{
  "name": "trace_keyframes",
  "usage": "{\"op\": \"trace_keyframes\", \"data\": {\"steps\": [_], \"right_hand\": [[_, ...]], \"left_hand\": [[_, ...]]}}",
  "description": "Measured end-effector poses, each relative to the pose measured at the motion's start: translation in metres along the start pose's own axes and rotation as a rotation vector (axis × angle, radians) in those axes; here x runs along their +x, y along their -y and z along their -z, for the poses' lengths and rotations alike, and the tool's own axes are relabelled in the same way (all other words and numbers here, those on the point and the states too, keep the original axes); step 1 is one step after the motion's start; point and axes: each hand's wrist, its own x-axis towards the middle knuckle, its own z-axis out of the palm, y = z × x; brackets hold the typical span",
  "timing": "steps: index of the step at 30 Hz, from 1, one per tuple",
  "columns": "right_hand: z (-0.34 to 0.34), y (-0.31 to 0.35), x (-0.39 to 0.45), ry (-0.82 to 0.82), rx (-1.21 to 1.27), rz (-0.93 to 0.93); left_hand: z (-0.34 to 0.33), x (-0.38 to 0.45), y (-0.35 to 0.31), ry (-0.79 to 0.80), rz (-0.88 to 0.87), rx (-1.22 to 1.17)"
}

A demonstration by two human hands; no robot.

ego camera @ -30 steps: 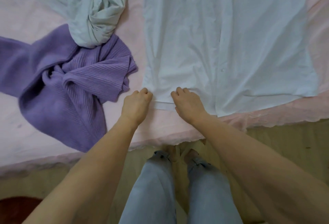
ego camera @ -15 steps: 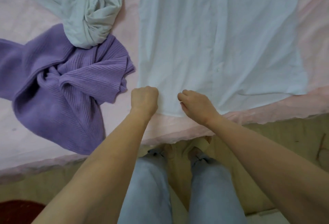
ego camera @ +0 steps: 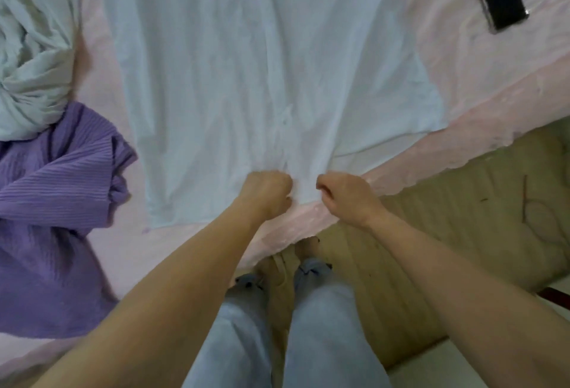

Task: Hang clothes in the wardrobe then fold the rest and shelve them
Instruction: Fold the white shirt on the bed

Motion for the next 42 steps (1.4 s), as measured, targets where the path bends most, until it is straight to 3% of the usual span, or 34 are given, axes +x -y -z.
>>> {"op": "trace_keyframes", "data": {"steps": [3, 6, 9, 14, 19, 23, 25, 28, 30, 32, 34, 37, 42], "right_hand": [[0.023, -0.037, -0.006, -0.46, 0.102, -0.123], [0.051, -0.092, -0.008, -0.662, 0.003, -0.259], [0.064, -0.14, 0.0, -0.582, -0.163, -0.284], [0.087, -0.179, 0.015, -0.59, -0.25, -0.183], [0.107, -0.185, 0.016, -0.625, -0.063, -0.11], [0.119, -0.183, 0.004, -0.665, 0.099, -0.238], [0.116, -0.191, -0.005, -0.599, 0.017, -0.249], [0.107, -0.205, -0.018, -0.373, -0.16, -0.196], [0.107, -0.21, -0.018, -0.228, -0.154, -0.272], [0.113, -0.204, -0.015, -0.113, -0.136, -0.377], [0.123, -0.19, -0.012, -0.143, -0.204, -0.4], [0.142, -0.154, -0.006, -0.234, -0.243, -0.25], [0.164, -0.106, 0.038, -0.156, -0.178, -0.038]], "left_hand": [[0.024, 0.015, -0.027, -0.205, -0.02, -0.098], [0.046, 0.044, -0.07, -0.336, -0.176, -0.217], [0.051, 0.079, -0.109, -0.323, -0.227, -0.139], [0.045, 0.122, -0.144, -0.367, -0.03, 0.053], [0.045, 0.136, -0.153, -0.442, 0.025, 0.161], [0.055, 0.138, -0.159, -0.466, 0.005, 0.146], [0.06, 0.135, -0.166, -0.395, -0.032, 0.108], [0.059, 0.127, -0.17, -0.224, -0.139, 0.088], [0.056, 0.123, -0.164, 0.007, -0.189, 0.068], [0.059, 0.12, -0.152, 0.098, -0.195, 0.012], [0.074, 0.117, -0.138, -0.022, -0.143, -0.102], [0.109, 0.103, -0.108, -0.243, -0.009, -0.205], [0.146, 0.095, -0.058, -0.351, 0.327, -0.28]]}}
